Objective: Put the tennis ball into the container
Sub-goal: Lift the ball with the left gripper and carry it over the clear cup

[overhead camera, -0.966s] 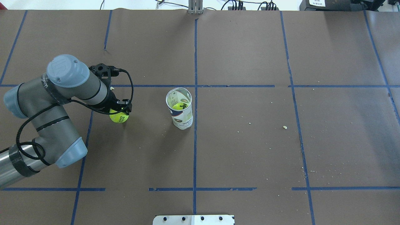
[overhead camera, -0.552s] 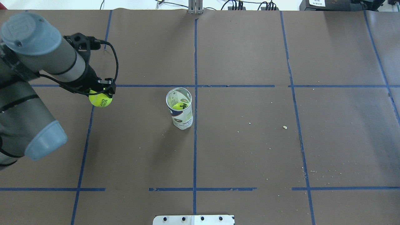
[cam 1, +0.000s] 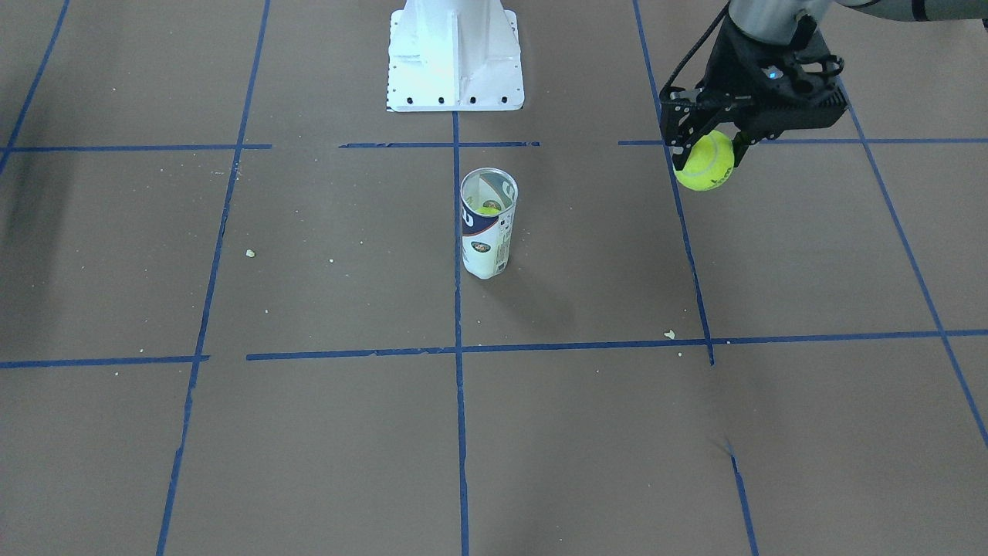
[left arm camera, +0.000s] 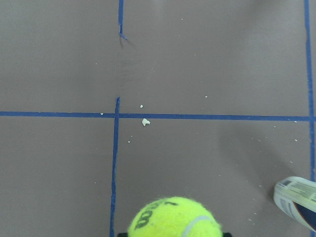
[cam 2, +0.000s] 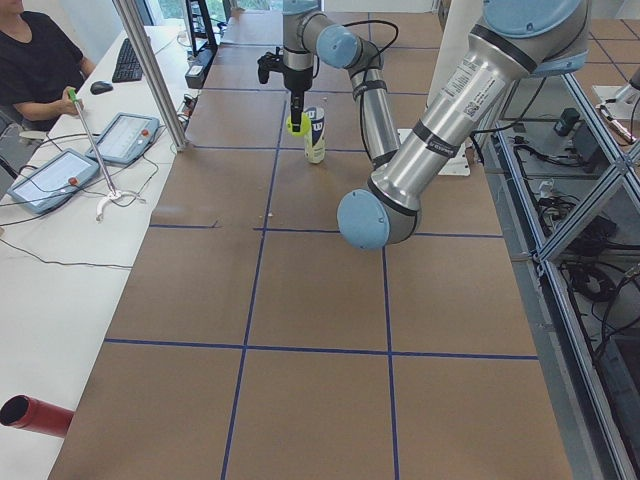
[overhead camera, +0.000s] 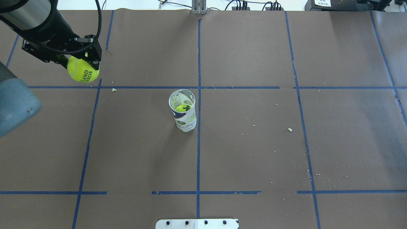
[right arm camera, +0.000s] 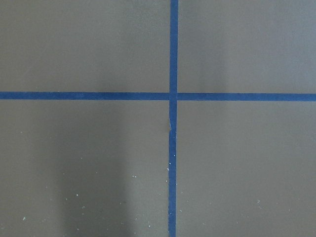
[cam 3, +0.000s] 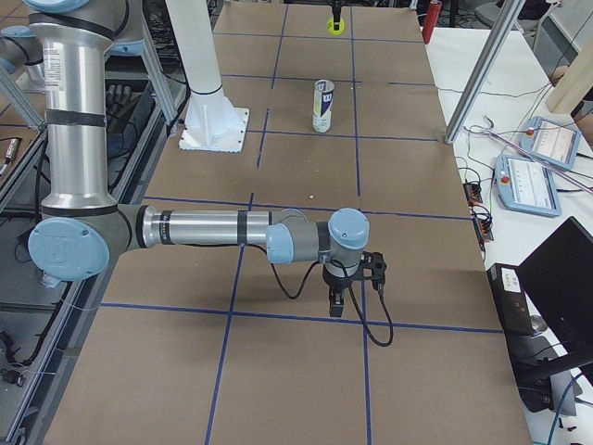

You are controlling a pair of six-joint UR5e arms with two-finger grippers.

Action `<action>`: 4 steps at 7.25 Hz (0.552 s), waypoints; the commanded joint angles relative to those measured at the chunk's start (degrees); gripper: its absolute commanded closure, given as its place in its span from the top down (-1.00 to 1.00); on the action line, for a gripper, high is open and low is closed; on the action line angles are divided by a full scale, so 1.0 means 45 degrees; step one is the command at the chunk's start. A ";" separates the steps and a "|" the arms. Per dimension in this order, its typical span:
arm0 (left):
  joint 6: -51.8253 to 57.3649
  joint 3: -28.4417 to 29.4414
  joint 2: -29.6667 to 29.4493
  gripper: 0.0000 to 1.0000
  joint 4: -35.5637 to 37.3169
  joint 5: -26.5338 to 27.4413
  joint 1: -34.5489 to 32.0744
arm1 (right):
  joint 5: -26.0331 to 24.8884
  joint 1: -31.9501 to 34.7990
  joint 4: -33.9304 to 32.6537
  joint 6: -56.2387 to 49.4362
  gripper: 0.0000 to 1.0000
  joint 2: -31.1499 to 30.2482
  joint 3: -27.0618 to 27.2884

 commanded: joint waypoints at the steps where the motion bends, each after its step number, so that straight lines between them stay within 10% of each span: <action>1: -0.2279 0.1103 -0.1838 -1.00 0.0089 -0.0555 0.0996 | 0.0000 0.0000 0.0000 0.0000 1.00 0.0000 0.0000; 4: -0.3755 0.3018 -0.3292 -1.00 -0.0802 -0.0477 0.2834 | 0.0000 0.0000 0.0000 0.0000 1.00 0.0000 0.0000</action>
